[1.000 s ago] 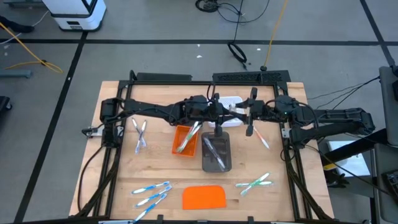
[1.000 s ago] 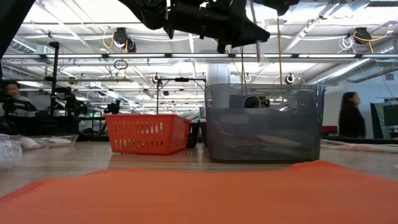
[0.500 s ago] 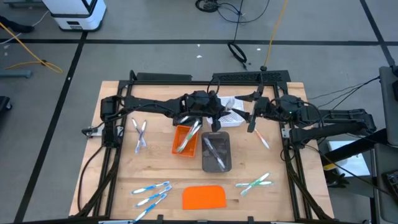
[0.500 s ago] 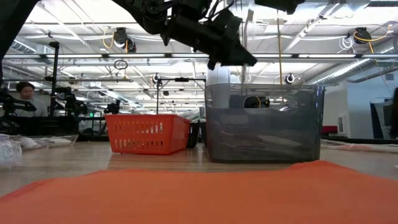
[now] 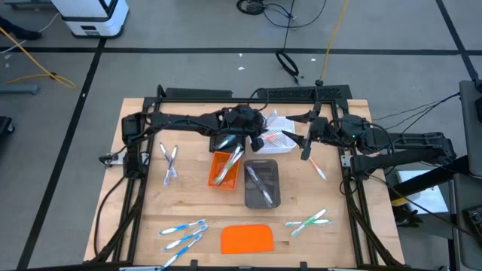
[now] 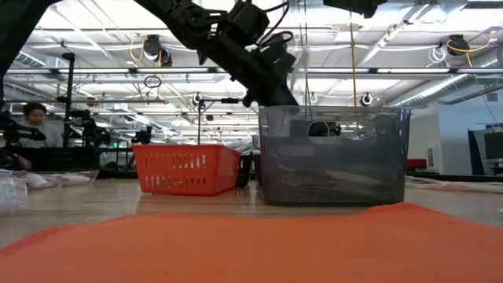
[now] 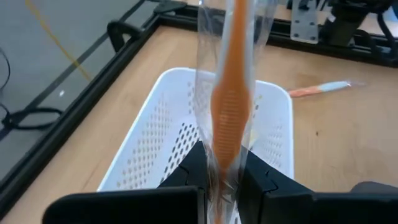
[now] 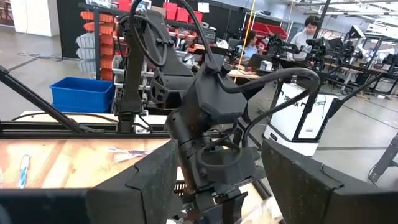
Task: Pick & Place Toothbrushes
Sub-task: Put the orange toothbrush into the white bin, then put the violet toothbrush into the transparent bin
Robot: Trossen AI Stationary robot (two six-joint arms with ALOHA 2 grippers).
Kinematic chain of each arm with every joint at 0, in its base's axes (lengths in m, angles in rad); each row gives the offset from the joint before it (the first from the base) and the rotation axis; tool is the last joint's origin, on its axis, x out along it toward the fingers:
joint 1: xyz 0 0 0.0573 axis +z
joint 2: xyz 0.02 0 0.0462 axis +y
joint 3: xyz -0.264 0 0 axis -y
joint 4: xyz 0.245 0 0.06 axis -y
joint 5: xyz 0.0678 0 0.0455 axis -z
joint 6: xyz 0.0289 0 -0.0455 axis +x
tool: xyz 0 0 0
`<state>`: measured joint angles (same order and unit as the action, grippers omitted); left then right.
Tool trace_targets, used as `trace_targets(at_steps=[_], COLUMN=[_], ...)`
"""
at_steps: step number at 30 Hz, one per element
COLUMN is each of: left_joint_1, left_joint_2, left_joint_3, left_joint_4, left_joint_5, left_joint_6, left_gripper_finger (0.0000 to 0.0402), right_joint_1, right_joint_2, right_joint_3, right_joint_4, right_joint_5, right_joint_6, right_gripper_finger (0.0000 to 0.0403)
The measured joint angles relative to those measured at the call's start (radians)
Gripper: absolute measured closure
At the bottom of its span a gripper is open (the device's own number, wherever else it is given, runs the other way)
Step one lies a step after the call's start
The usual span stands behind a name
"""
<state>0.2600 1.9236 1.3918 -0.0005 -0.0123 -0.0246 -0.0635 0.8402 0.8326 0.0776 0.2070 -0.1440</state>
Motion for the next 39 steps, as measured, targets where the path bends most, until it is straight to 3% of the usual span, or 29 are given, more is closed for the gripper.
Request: trace_targets(at_steps=[14,27,34,39], left_joint_1=[0.017,0.017,0.018,0.018], left_joint_2=[0.001,0.119,0.113,0.112], left_joint_3=[0.0,0.0,0.0,0.0], left_joint_4=[-0.035,0.009,0.003,0.003], left_joint_5=[-0.05,-0.034,-0.04,-0.04], left_joint_6=[-0.098,-0.132,-0.13,-0.129], left_gripper_finger=[0.037,0.0369,0.0293,0.0259], right_joint_1=[0.0,0.0,0.0,0.0], right_joint_2=[0.0,0.001,0.001,0.0], right_joint_3=[-0.024,-0.025,-0.026,-0.025], right_joint_4=[0.024,0.022,0.02,0.019], right_joint_5=[0.001,0.001,0.002,0.002], right_joint_6=[-0.002,0.0,0.0,0.0], right_gripper_finger=[0.0177,0.0177,0.0177,0.0177])
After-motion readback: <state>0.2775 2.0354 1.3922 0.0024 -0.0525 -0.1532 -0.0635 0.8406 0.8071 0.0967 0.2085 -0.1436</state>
